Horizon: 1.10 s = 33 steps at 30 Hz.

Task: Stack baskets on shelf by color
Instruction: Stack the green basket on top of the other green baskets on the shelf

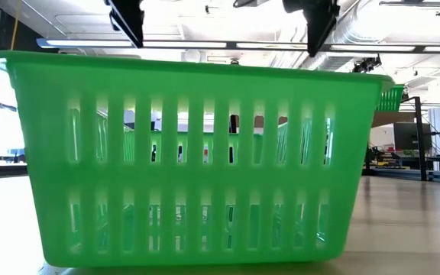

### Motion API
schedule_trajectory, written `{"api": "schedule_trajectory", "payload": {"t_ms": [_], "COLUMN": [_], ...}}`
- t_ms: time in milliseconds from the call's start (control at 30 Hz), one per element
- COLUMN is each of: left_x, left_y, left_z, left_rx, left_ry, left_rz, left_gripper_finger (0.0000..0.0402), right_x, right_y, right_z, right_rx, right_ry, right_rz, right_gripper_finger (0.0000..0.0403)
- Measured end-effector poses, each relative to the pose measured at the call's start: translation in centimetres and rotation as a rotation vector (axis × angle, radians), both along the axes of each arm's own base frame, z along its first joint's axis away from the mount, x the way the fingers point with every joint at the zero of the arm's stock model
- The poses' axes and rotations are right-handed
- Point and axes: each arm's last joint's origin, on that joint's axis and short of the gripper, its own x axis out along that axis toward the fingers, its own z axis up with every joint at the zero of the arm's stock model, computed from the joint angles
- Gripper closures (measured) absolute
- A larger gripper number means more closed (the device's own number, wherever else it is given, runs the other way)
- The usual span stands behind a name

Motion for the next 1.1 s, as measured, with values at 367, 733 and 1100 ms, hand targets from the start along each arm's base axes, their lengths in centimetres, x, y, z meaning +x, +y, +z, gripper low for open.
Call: {"api": "schedule_trajectory", "payload": {"t_ms": [367,733,1100], "left_x": [-0.5,-4.8,-6.0], "left_y": [-4.3,-9.4,-11.8], "left_z": [0.2,-1.9,-3.3], "left_rx": [-0.083,-0.170,-0.155], "left_ry": [0.040,-0.031,-0.153], "left_rz": [-0.140,-0.116,-0.056], "left_gripper_finger": [0.0264,0.0264,0.0264], "right_x": [1.3,1.9,3.1], "right_y": [5.2,11.0,15.3], "right_z": [0.0,0.2,0.6], "right_rx": [0.073,0.164,0.267], "right_ry": [-0.069,-0.172,-0.358], "right_rz": [-0.052,-0.143,-0.186], "right_gripper_finger": [0.0281,0.0281,0.0281]}}
